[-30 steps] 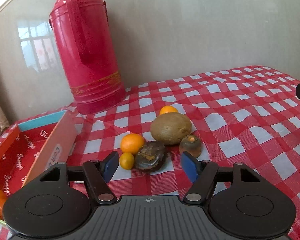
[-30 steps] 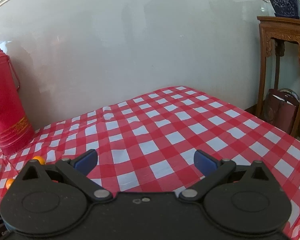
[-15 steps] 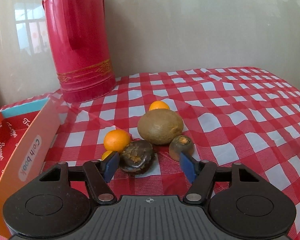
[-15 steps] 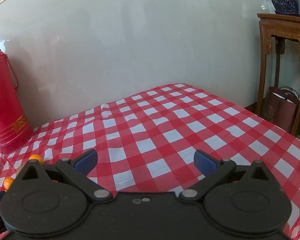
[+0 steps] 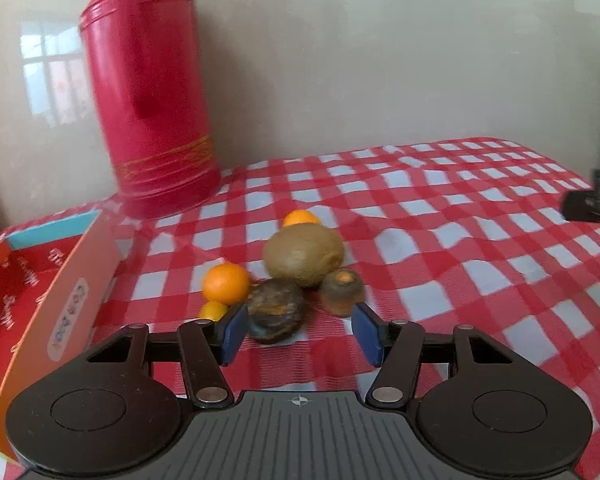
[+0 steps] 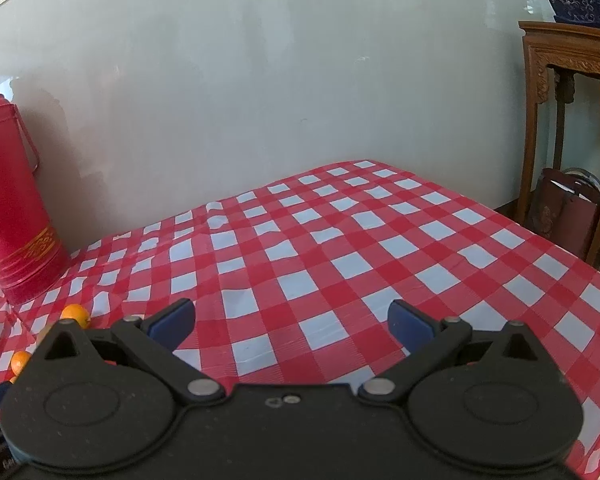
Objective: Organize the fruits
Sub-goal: 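Close the left tool fingers on the dark brown fruit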
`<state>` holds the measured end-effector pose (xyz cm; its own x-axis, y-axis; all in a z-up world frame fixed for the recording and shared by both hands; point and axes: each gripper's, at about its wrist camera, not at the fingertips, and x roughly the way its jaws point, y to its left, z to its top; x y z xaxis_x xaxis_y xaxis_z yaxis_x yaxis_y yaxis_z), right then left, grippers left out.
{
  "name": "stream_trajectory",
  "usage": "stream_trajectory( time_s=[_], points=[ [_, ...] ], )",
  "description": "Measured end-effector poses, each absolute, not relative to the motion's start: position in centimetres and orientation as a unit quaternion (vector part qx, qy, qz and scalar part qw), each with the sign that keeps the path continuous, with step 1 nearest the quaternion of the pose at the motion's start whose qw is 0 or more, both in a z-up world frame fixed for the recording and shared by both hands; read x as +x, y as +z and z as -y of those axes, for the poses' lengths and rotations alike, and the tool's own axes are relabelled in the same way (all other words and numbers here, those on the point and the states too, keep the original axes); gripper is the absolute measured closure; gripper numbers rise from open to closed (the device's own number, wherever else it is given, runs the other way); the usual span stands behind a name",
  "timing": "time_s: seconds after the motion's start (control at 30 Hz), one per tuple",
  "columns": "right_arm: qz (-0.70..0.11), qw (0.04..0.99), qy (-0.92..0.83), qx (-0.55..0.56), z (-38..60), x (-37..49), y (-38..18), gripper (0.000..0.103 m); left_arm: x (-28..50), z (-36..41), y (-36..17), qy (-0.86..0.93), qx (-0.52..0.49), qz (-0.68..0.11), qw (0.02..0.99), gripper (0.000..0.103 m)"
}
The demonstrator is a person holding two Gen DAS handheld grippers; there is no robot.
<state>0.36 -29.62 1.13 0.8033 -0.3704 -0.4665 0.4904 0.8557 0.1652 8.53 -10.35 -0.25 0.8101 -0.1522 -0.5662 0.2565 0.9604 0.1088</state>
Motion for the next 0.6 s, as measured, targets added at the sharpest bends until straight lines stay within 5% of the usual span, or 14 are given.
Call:
stream_trajectory(
  time_s=[0.33,0.4,0.6],
  points=[
    [-0.219,0.940,-0.221,0.143,29.8,0.5,1.1,0.006,10.6,9.8,-1.3,-0.092,0.072,-0.319,0.940,0.045],
    [-0.218,0.940,-0.220,0.142,29.8,0.4,1.2,0.006,10.7,10.1,-1.4,-0.094,0.075,-0.321,0.939,0.061],
    [-0.219,0.939,-0.221,0.151,30.1,0.3,1.2,0.006,10.5,10.2,-1.4,-0.088,0.075,-0.317,0.941,0.063]
  ],
)
